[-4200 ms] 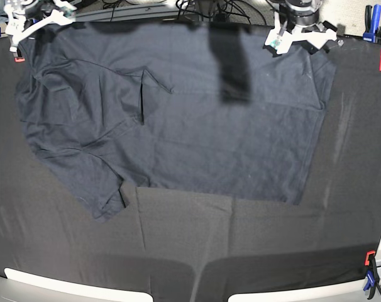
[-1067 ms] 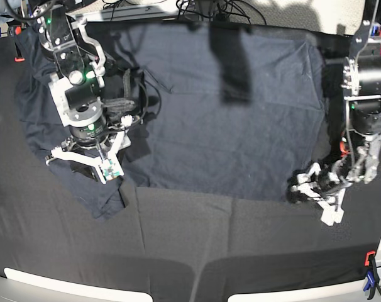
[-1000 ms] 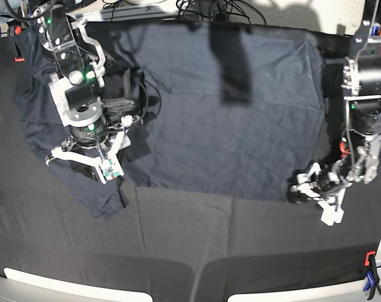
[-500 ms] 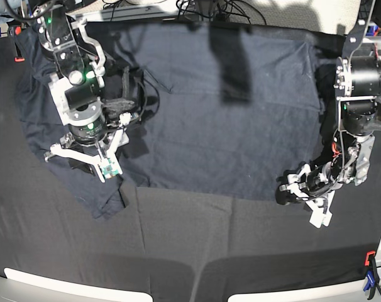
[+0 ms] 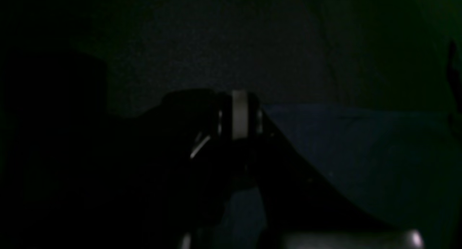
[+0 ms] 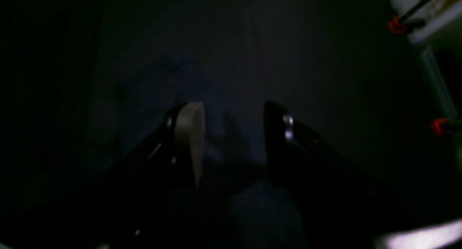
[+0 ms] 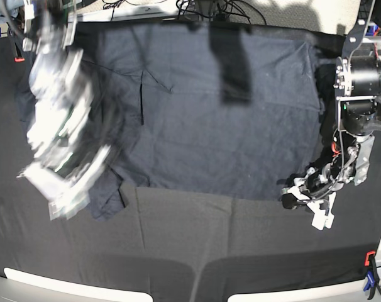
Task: Layout the t-shirt on the table in an organized manner, then fold the t-shirt properly
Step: 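Grasp the hem corners with both grippers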
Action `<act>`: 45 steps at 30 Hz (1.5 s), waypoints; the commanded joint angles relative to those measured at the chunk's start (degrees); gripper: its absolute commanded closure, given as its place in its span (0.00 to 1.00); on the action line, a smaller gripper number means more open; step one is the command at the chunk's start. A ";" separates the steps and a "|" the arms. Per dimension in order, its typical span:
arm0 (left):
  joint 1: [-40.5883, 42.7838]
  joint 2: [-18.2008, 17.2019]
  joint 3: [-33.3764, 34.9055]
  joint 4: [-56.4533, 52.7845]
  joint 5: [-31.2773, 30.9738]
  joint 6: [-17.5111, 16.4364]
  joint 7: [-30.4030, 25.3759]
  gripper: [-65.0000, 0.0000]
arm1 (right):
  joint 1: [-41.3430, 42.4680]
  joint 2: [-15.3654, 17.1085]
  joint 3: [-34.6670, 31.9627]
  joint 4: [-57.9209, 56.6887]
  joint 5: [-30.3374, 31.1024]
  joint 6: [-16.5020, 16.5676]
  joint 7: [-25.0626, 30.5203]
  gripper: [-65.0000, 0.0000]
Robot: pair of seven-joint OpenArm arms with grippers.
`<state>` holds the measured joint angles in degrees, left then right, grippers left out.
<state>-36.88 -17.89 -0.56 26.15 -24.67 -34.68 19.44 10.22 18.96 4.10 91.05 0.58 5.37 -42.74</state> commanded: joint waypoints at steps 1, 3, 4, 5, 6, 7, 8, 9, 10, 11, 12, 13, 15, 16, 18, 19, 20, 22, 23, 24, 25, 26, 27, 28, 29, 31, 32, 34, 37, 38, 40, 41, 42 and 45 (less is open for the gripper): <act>-1.84 -0.52 -0.15 0.94 -0.85 -0.52 -1.07 1.00 | 3.80 0.74 1.81 -2.51 2.05 2.40 1.09 0.59; -1.84 -0.52 -0.15 0.94 -0.87 -0.52 -1.07 1.00 | 9.20 0.72 4.68 -10.86 5.49 7.85 0.94 0.59; -1.84 -0.52 -0.15 0.94 -0.87 -0.50 -1.07 1.00 | 11.85 0.72 5.68 -15.34 5.75 10.34 0.98 0.59; -1.84 -0.52 -0.15 0.94 -0.87 -0.50 -1.07 1.00 | 14.43 0.72 6.51 -20.00 5.44 12.70 0.98 0.59; -1.84 -0.52 -0.15 0.94 -0.87 -0.50 -1.07 1.00 | 16.90 0.76 7.26 -24.79 5.07 14.99 1.05 0.59; -1.84 -0.52 -0.15 0.94 -0.87 -0.50 -1.07 1.00 | 19.17 0.87 7.87 -29.53 4.00 16.94 1.22 0.59; -1.84 -0.52 -0.15 0.94 -0.85 -0.50 -1.07 1.00 | 21.24 1.05 8.15 -34.03 3.15 17.73 1.38 0.59; -1.84 -0.52 -0.15 0.94 -0.87 -0.50 -1.05 1.00 | 23.12 1.31 8.33 -38.49 2.58 17.88 1.68 0.59; -1.84 -0.52 -0.15 0.94 -0.85 -0.50 -1.03 1.00 | 24.68 1.70 8.31 -42.58 2.38 18.08 2.54 0.59; -1.84 -0.55 -0.15 0.94 -0.85 -0.50 -0.92 1.00 | 26.14 2.10 8.33 -46.23 2.36 18.23 3.93 0.59; -1.84 -0.52 -0.15 0.94 -0.87 -0.50 -0.81 1.00 | 27.21 2.58 8.28 -49.18 2.40 18.29 5.31 0.59; -1.84 -0.52 -0.15 0.94 -0.85 -0.50 -0.63 1.00 | 28.09 2.99 8.26 -51.36 2.36 18.32 6.62 0.59; -1.84 -0.55 -0.15 0.94 -0.85 -0.50 -0.63 1.00 | 29.05 3.87 8.26 -54.01 2.16 18.27 8.24 0.59; -1.84 -0.52 -0.15 0.94 -0.85 -0.50 -0.63 1.00 | 29.14 4.28 8.26 -54.60 1.33 18.27 8.87 0.59; -1.84 -0.52 -0.15 0.94 -0.87 -0.50 -0.63 1.00 | 28.94 4.83 8.26 -54.93 -1.25 18.27 9.73 0.59; -1.84 -0.52 -0.15 0.94 -0.85 -0.50 -0.63 1.00 | 28.72 5.11 8.26 -54.97 -1.95 18.25 9.75 0.59; -1.84 -0.52 -0.15 0.94 -0.85 -0.50 -0.63 1.00 | 28.59 5.40 8.26 -54.97 -1.88 18.29 9.73 0.59; -1.84 -0.52 -0.15 0.94 -0.85 -0.52 -0.63 1.00 | 28.06 5.73 8.26 -54.97 -1.92 18.47 9.75 0.59; -1.84 -0.52 -0.15 0.94 -0.87 -0.50 -0.63 1.00 | 27.78 5.79 8.26 -54.97 -1.92 18.62 9.86 0.59; -1.84 -0.52 -0.15 0.94 -0.87 -0.52 -0.63 1.00 | 27.56 5.79 8.26 -54.99 -1.99 18.78 10.23 0.59; -1.84 -0.52 -0.15 0.94 -0.85 -0.50 -0.63 1.00 | 27.12 5.79 8.26 -55.06 -2.12 18.88 10.69 0.59; -1.84 -0.55 -0.15 0.94 -0.85 -0.52 -0.63 1.00 | 26.67 5.77 8.26 -55.06 -2.21 18.91 11.32 0.59; -1.84 -0.55 -0.15 0.94 -0.85 -0.52 -0.63 1.00 | 26.12 5.77 8.26 -55.06 -2.19 19.10 11.87 0.59; -1.84 -0.55 -0.15 0.94 -0.85 -0.50 -0.63 1.00 | 25.57 5.75 8.26 -55.06 -2.12 19.56 12.17 0.59; -1.84 -0.55 -0.15 0.94 -0.87 -0.52 -0.63 1.00 | 25.00 5.70 8.26 -55.06 -2.12 20.46 12.33 0.59; -1.86 -0.52 -0.15 0.94 -0.87 -0.52 -0.66 1.00 | 23.87 5.60 8.26 -55.06 -1.86 23.19 12.26 0.59; -1.86 -0.52 -0.15 0.94 -0.87 -0.50 -0.66 1.00 | 23.37 5.60 8.26 -55.06 -1.27 24.39 12.15 0.59; -1.84 -0.52 -0.15 0.94 -0.87 -0.50 -0.66 1.00 | 22.75 5.62 8.26 -55.06 0.09 26.18 11.78 0.59; -1.86 -0.52 -0.15 0.94 -0.87 -0.50 -0.66 1.00 | 22.64 5.66 8.26 -55.06 2.05 28.83 10.64 0.59; -1.84 -0.52 -0.15 0.94 -0.87 -0.52 -0.66 1.00 | 22.67 5.64 8.26 -55.06 2.82 30.27 10.45 0.59; -1.84 -0.52 -0.15 0.94 -0.87 -0.52 -0.66 1.00 | 22.67 5.60 8.26 -55.06 4.37 32.96 10.23 0.63; -1.84 -0.52 -0.15 0.94 -0.87 -0.52 -0.66 1.00 | 22.64 5.62 8.26 -55.06 4.63 33.55 10.27 0.66; -1.84 -0.52 -0.15 0.94 -0.87 -0.52 -0.66 1.00 | 22.67 5.64 8.26 -55.06 4.59 33.62 10.29 0.68; -1.84 -0.52 -0.15 0.94 -0.87 -0.50 -0.66 1.00 | 22.97 5.70 8.26 -55.06 4.57 33.59 10.29 0.72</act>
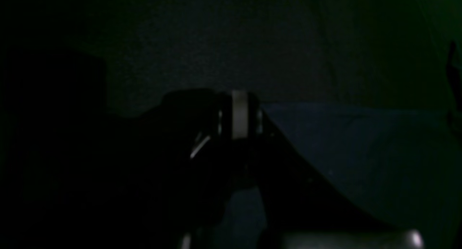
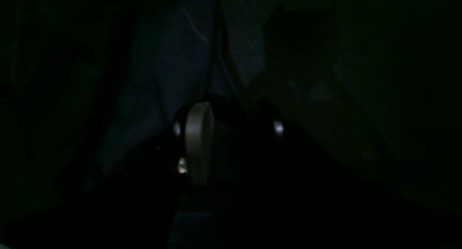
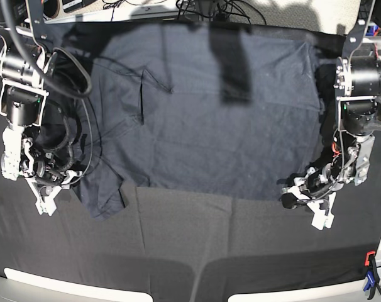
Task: Layout the t-shirt on the table in an organized manner, then fold the t-shirt properly
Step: 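Grasp the hem corners with both grippers, then lift the hem with both grippers and fold it toward the collar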
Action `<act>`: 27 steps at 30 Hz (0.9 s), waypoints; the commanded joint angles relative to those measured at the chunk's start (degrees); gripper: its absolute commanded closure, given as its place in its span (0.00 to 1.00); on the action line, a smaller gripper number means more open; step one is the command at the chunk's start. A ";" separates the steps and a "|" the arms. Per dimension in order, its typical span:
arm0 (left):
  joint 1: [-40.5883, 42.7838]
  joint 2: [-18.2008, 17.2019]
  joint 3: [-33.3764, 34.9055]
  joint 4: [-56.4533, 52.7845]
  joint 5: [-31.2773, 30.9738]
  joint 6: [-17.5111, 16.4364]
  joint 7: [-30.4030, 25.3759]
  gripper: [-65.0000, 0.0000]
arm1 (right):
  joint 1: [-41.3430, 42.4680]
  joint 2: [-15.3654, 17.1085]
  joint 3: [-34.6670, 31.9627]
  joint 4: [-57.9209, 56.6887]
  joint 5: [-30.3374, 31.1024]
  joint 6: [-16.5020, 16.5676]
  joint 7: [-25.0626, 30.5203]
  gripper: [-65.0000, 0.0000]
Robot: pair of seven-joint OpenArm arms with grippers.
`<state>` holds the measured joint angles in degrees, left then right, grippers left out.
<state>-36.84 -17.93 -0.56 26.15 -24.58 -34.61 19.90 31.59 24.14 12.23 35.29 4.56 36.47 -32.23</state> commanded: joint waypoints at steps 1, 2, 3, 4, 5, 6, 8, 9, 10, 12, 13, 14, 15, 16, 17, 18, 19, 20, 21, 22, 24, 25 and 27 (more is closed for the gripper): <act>-1.88 -0.50 -0.15 0.94 -0.96 -0.57 -1.11 1.00 | 1.70 0.50 0.13 0.70 0.61 2.49 -0.15 0.76; -1.88 -0.48 -0.15 0.94 -0.96 -0.59 -1.11 1.00 | 1.75 0.48 0.13 0.70 0.61 2.49 -0.13 0.82; -1.88 -0.48 -0.15 0.94 -0.96 -0.59 -1.11 1.00 | 1.81 0.48 0.13 0.70 0.61 2.49 -0.09 0.90; -1.88 -0.48 -0.15 0.94 -0.96 -0.59 -1.11 1.00 | 1.90 0.48 0.13 0.70 0.59 2.49 0.04 0.99; -1.88 -0.48 -0.15 0.94 -0.96 -0.59 -1.11 1.00 | 1.92 0.50 0.13 0.70 0.59 2.49 0.35 1.00; -1.90 -0.48 -0.15 0.94 -0.96 -0.59 -1.11 1.00 | 2.03 0.48 0.13 0.70 0.57 2.49 0.59 1.00; -1.92 -0.48 -0.15 0.94 -1.18 -0.57 -1.07 1.00 | 2.10 0.44 0.13 0.70 0.68 2.43 1.38 1.00; -1.92 -0.48 -0.15 0.94 -1.68 -0.57 -0.92 1.00 | 2.29 0.31 0.15 0.70 0.83 2.43 1.36 1.00; -1.95 -0.48 -0.15 0.94 -2.54 -0.59 -0.52 1.00 | 2.45 0.26 0.13 0.70 0.87 2.27 1.31 1.00; -2.16 -0.48 -0.15 0.94 -4.37 -0.59 -0.22 1.00 | 3.21 0.35 0.15 0.72 1.79 2.10 1.18 1.00; -2.40 -0.48 -0.15 0.94 -4.46 -0.61 -0.26 1.00 | 3.82 0.44 0.13 0.72 1.97 2.08 1.29 1.00; -2.69 -0.48 -0.15 0.96 -4.42 -0.59 -0.28 1.00 | 4.66 0.46 0.15 0.72 1.95 2.10 1.29 1.00; -3.10 -0.48 -0.15 0.94 -4.39 -0.59 -0.28 1.00 | 5.60 0.48 0.15 0.72 1.88 2.08 1.27 1.00; -3.52 -0.50 -0.15 0.96 -4.39 -0.59 -0.26 1.00 | 6.71 0.46 0.13 0.72 1.86 2.08 1.09 1.00; -4.07 -0.52 -0.15 0.94 -4.39 -0.57 -0.22 1.00 | 7.76 0.46 0.13 0.72 1.86 2.05 0.68 1.00; -4.52 -0.52 -0.15 0.94 -4.35 -0.57 -0.22 1.00 | 8.87 0.44 0.13 0.72 1.86 2.03 0.17 1.00; -5.03 -0.50 -0.15 0.94 -4.37 -0.57 -0.22 1.00 | 9.90 0.46 0.13 0.72 1.86 1.81 -0.24 1.00; -5.40 -0.50 -0.15 0.94 -4.37 -0.57 -0.22 1.00 | 10.82 0.46 0.13 0.72 1.86 1.11 -0.66 1.00; -5.79 -0.50 -0.15 0.94 -4.37 -0.57 -0.22 1.00 | 11.72 0.46 0.13 0.72 1.86 0.37 -1.05 1.00; -6.10 -0.50 -0.15 0.94 -4.26 -0.57 -0.17 1.00 | 12.50 0.46 0.13 0.72 1.86 -0.13 -1.46 1.00; -6.80 -0.52 -0.15 0.94 -3.93 -0.55 -0.26 1.00 | 13.94 0.46 0.13 0.72 1.86 -0.28 -1.64 1.00; -7.13 -0.55 -0.15 0.94 -3.96 -0.31 -0.26 1.00 | 14.56 0.46 0.13 0.72 1.84 -0.28 -1.70 1.00; -8.02 -0.70 -0.15 0.94 -3.91 1.51 -0.26 1.00 | 15.82 0.44 0.13 0.72 1.84 -0.31 -1.70 1.00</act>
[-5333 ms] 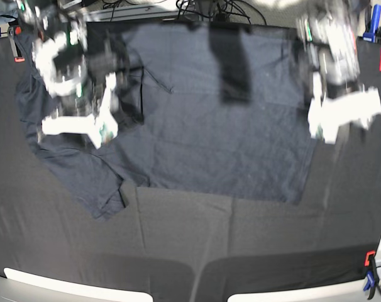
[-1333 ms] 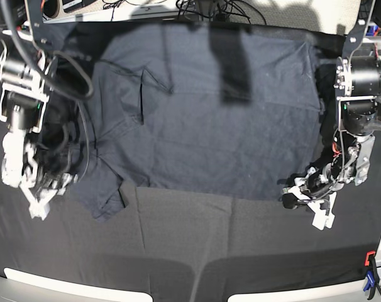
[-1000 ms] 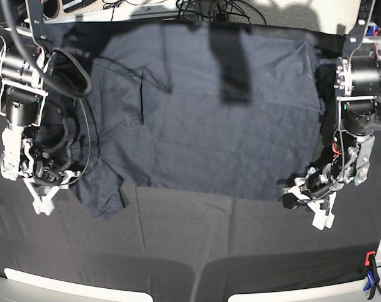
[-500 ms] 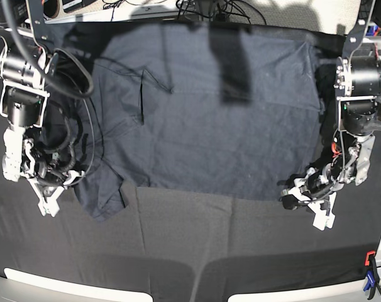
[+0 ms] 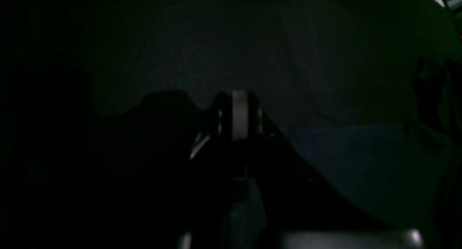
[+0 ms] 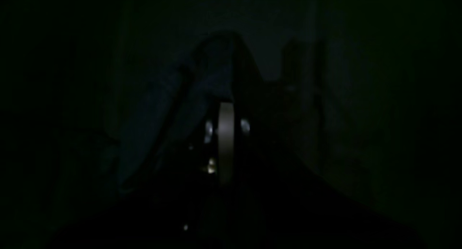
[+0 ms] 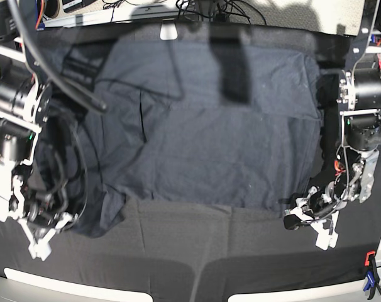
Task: Layout the t-shirt on the table in an organized manner, then fold the t-shirt properly
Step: 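Lift the hem with both grippers and fold it toward the collar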
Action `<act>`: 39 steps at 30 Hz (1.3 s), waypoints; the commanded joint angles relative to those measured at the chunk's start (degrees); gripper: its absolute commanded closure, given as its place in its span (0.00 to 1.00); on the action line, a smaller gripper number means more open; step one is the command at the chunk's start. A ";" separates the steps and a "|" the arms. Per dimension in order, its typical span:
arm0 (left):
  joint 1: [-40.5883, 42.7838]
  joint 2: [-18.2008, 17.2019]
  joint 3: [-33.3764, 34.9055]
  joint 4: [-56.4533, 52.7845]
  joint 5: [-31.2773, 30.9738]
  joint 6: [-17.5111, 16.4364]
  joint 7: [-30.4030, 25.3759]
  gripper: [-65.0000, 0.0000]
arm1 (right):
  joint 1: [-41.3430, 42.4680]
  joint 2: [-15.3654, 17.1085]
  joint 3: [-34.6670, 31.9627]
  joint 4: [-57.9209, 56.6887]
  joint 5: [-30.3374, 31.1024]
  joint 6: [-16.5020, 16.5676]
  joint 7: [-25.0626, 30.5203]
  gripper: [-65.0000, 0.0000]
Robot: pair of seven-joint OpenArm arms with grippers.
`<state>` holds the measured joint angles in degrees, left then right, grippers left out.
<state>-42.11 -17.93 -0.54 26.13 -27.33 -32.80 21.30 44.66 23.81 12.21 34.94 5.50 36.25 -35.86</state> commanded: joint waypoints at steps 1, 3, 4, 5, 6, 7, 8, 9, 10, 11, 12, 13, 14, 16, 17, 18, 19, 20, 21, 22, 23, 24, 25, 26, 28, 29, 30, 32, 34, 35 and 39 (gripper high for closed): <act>-3.19 -0.85 -0.17 0.96 -1.20 0.85 -1.70 1.00 | 3.32 0.76 0.15 1.07 0.90 -0.09 1.88 1.00; -4.26 -1.29 -0.17 0.96 -1.20 2.21 -1.66 1.00 | 4.35 0.79 0.15 1.07 0.92 -0.11 1.84 1.00; -4.72 -1.55 -0.17 0.96 -1.16 2.21 -1.64 1.00 | 4.87 0.79 0.15 1.07 0.94 -0.11 1.84 1.00; -5.20 -1.86 -0.17 0.98 -1.20 2.19 -1.64 1.00 | 5.38 0.79 0.15 1.07 0.98 -0.09 1.88 1.00; -5.68 -2.14 -0.17 0.96 -1.18 2.19 -1.64 1.00 | 5.90 0.79 0.15 1.07 0.96 -0.09 1.81 1.00; -6.12 -2.45 -0.17 0.96 -1.20 2.19 -1.68 1.00 | 6.54 0.79 0.15 1.07 0.98 -0.09 1.68 1.00; -6.60 -2.71 -0.17 0.96 -1.18 2.23 -1.60 1.00 | 7.04 0.76 0.15 1.07 1.01 -0.09 1.14 1.00; -6.88 -2.93 -0.17 0.96 -1.20 2.34 -1.55 1.00 | 7.45 0.74 0.15 1.07 1.44 -0.07 0.61 1.00; -7.08 -3.06 -0.17 0.96 -1.18 2.36 -0.76 1.00 | 7.61 0.79 0.15 1.07 2.47 -0.02 -0.07 1.00; -7.13 -3.06 -0.17 0.96 -1.18 2.34 0.39 1.00 | 7.58 0.81 0.15 1.09 3.65 0.46 -0.42 1.00; -7.06 -3.04 -0.17 0.96 -1.20 2.34 1.46 1.00 | 7.52 0.79 0.15 1.09 4.15 1.73 -0.61 1.00; -6.78 -3.02 -0.17 0.96 -1.22 2.27 2.29 1.00 | 7.21 0.76 0.15 1.09 4.15 3.75 -0.59 1.00; -6.56 -3.04 -0.17 0.96 -1.22 1.86 2.95 1.00 | 7.04 0.79 0.15 1.09 4.61 3.75 -0.63 1.00; -6.23 -3.06 -0.17 0.96 -1.25 1.14 5.03 1.00 | 6.19 0.98 0.15 1.62 6.99 3.75 -1.68 1.00; -6.16 -3.06 -0.17 0.96 -1.29 0.68 6.47 1.00 | 5.53 1.05 0.15 2.34 8.11 3.75 -2.40 1.00; -6.19 -3.06 -0.17 0.98 -1.49 -0.22 7.82 1.00 | 4.74 1.11 0.15 3.17 9.29 3.75 -3.23 1.00; -6.19 -3.08 -0.17 0.98 -2.34 -1.09 9.14 1.00 | 3.80 1.18 0.15 4.33 10.34 3.75 -3.80 1.00; -6.19 -3.19 -0.17 0.98 -3.93 -1.90 10.78 1.00 | 2.86 1.27 0.15 5.73 11.30 3.75 -4.39 1.00; -6.19 -3.26 -0.17 0.98 -5.92 -2.60 12.44 1.00 | 1.68 1.44 0.15 7.30 12.13 3.75 -5.27 1.00; -6.19 -3.43 -0.17 0.98 -7.91 -3.52 13.97 1.00 | 0.52 1.46 0.17 9.07 13.18 3.75 -6.25 1.00; -6.16 -3.58 -0.17 0.98 -9.75 -4.42 15.41 1.00 | -0.85 1.62 0.17 11.02 14.21 3.75 -7.23 1.00; -6.16 -3.87 -0.17 0.98 -11.43 -5.25 17.00 1.00 | -2.25 1.64 0.17 13.22 14.95 3.75 -8.33 1.00; -6.16 -4.07 -0.17 0.98 -12.85 -6.12 18.64 1.00 | -3.91 1.75 0.17 15.69 15.80 3.75 -9.44 1.00; -6.16 -4.48 -0.17 0.98 -14.27 -6.49 20.68 1.00 | -5.57 1.77 0.17 18.25 16.44 3.75 -10.43 1.00; -6.16 -5.40 -0.17 0.98 -17.88 -6.45 26.49 1.00 | -8.96 1.95 0.22 23.50 17.77 3.75 -12.15 1.00; -6.14 -6.05 -0.17 0.98 -20.00 -6.45 29.05 1.00 | -10.56 1.95 0.22 26.05 17.94 3.75 -13.03 1.00; -6.12 -6.93 -0.17 0.98 -22.45 -6.45 31.08 1.00 | -12.07 1.95 0.22 28.59 18.40 3.75 -13.60 1.00; -6.12 -8.90 -0.17 0.98 -27.58 -6.45 34.18 1.00 | -14.97 2.08 0.22 33.16 20.74 3.75 -15.41 1.00; -6.12 -10.86 -0.17 0.98 -32.85 -6.47 37.55 1.00 | -17.62 2.27 0.24 37.16 22.27 3.75 -17.29 1.00; -6.10 -11.76 -0.17 0.98 -35.01 -6.47 39.41 1.00 | -18.91 2.49 0.26 38.88 22.53 3.75 -17.86 1.00; -4.90 -14.75 -0.17 0.98 -41.72 -7.20 43.93 1.00 | -23.34 2.84 2.36 44.57 26.08 3.75 -20.85 1.00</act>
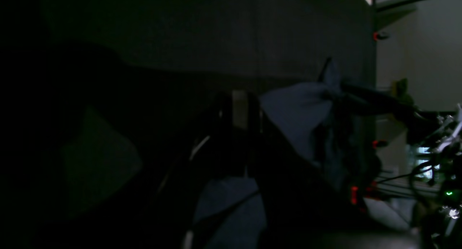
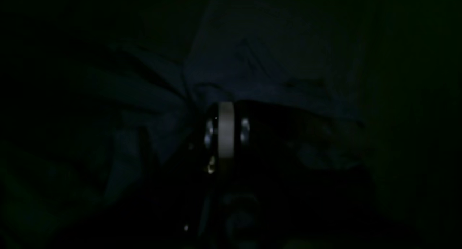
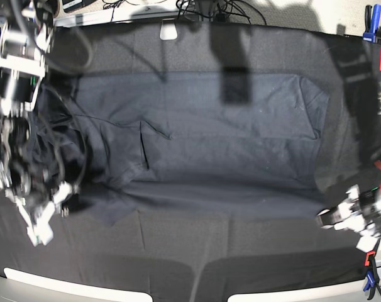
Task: Layout the t-shirt on the table in an organized manner, then fold the t-shirt properly
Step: 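Lift the hem with both grippers and fold it toward the collar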
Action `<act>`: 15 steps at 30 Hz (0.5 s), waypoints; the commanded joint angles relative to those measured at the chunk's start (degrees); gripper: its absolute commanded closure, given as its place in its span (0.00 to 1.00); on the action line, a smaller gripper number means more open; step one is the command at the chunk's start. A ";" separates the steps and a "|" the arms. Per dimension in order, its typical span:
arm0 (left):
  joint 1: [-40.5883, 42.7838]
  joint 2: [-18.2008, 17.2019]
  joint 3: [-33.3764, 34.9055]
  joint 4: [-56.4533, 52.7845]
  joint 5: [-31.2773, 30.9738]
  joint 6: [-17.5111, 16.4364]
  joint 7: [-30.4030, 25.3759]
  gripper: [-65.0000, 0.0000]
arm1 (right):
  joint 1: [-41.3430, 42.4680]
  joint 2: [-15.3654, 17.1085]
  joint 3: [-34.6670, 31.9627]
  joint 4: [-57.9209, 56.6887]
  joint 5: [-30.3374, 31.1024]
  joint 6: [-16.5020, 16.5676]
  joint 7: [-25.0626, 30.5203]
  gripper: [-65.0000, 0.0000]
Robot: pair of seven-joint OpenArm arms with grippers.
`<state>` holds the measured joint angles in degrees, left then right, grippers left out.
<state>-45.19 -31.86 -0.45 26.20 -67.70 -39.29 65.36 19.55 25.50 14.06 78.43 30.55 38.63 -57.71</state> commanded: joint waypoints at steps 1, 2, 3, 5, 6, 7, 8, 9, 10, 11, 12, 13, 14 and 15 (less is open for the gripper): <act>-1.22 -1.44 -0.26 0.96 -3.10 -0.71 0.63 1.00 | 0.76 1.14 1.66 2.27 2.56 1.37 0.26 1.00; -0.57 -1.86 -0.26 0.98 -4.57 -0.71 1.29 1.00 | -0.17 1.14 2.95 3.23 4.04 1.37 -0.50 1.00; 0.15 -2.16 -0.26 0.98 -5.66 -0.71 1.92 1.00 | -1.11 1.16 4.37 4.13 5.51 1.37 -1.18 1.00; 1.81 -2.32 -0.26 1.73 -7.39 -0.71 2.45 1.00 | -2.75 1.16 7.28 5.42 7.58 1.37 -1.99 1.00; 2.93 -2.29 -0.26 2.45 -7.43 -0.71 2.45 1.00 | -3.61 1.16 8.55 5.88 8.35 1.37 -2.14 1.00; 4.22 -2.25 -0.26 3.67 -7.41 -0.71 2.36 1.00 | -4.46 1.16 9.66 6.36 9.11 1.37 -2.29 1.00; 5.57 -2.16 -0.26 5.33 -7.39 -0.71 2.34 1.00 | -5.33 1.16 10.56 6.75 9.22 1.37 -2.34 1.00; 6.95 -2.14 -0.26 7.45 -7.39 -0.71 2.27 1.00 | -6.10 1.16 11.06 7.08 9.22 1.37 -2.32 1.00; 8.57 -2.14 -0.26 9.99 -7.32 -0.71 1.95 1.00 | -6.86 1.16 11.39 7.43 9.27 1.37 -2.34 1.00; 10.10 -2.16 -0.26 12.83 -6.91 -0.71 1.55 1.00 | -7.65 1.16 11.50 7.65 9.33 1.37 -2.32 1.00; 11.67 -2.16 -0.28 16.11 -5.22 -0.71 0.66 1.00 | -8.35 1.16 11.47 7.93 9.35 1.37 -2.32 1.00; 13.25 -2.14 -0.26 19.61 -2.60 -0.71 -0.33 1.00 | -9.01 1.14 11.47 8.22 9.35 1.37 -2.32 1.00; 14.82 -2.14 -0.26 23.30 0.24 -0.71 -1.62 1.00 | -9.51 1.14 11.50 8.48 9.40 1.37 -2.29 1.00; 16.48 -2.14 -0.26 27.04 3.26 -0.52 -2.99 1.00 | -9.94 1.14 11.50 8.66 9.42 1.37 -2.32 1.00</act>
<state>-26.98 -32.99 -0.43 52.34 -62.92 -39.33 62.98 8.34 25.52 25.19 85.95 38.94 38.65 -61.23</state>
